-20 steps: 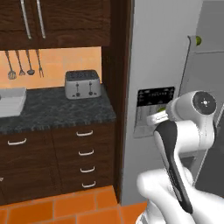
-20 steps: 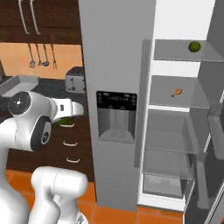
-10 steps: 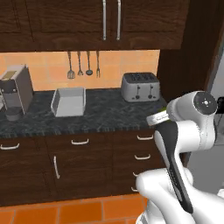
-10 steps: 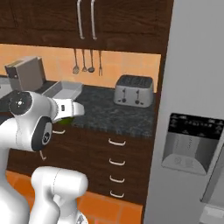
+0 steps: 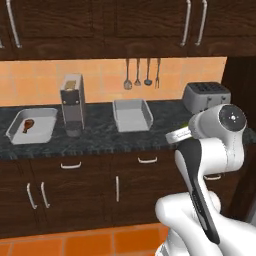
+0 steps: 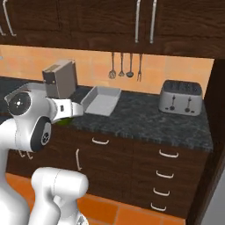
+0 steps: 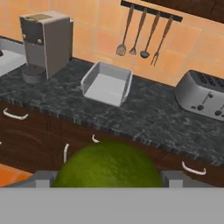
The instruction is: Place one lime and one chicken drumstick in each tupperware on the nearby counter, to pack two identical lunches.
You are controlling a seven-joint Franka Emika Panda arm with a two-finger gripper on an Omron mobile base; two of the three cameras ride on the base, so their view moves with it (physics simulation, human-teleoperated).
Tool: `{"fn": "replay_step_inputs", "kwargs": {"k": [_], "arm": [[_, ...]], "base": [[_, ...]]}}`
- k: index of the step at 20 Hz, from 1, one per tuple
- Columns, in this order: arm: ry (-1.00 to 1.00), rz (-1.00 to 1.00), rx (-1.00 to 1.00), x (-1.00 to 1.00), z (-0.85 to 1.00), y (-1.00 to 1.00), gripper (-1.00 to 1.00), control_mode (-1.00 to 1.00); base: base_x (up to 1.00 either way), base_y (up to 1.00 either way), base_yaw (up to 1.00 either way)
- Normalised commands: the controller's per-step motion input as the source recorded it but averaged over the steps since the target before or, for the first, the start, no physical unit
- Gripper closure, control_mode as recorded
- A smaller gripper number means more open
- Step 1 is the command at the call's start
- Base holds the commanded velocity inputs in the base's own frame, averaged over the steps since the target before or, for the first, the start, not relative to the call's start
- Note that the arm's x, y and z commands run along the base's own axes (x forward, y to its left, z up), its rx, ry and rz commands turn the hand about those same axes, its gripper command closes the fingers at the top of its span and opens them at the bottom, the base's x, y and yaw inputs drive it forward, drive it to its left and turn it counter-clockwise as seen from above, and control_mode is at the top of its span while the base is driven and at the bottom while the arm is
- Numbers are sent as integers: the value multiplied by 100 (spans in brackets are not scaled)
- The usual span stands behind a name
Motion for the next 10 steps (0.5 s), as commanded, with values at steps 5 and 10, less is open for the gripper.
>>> {"fn": "replay_step_inputs", "kwargs": {"k": [5, 10], "arm": [[0, 0, 0, 0, 0, 0, 100, 100], [0, 0, 0, 0, 0, 0, 100, 100]], "base": [[-2, 100, -18], [0, 100, -26]]}}
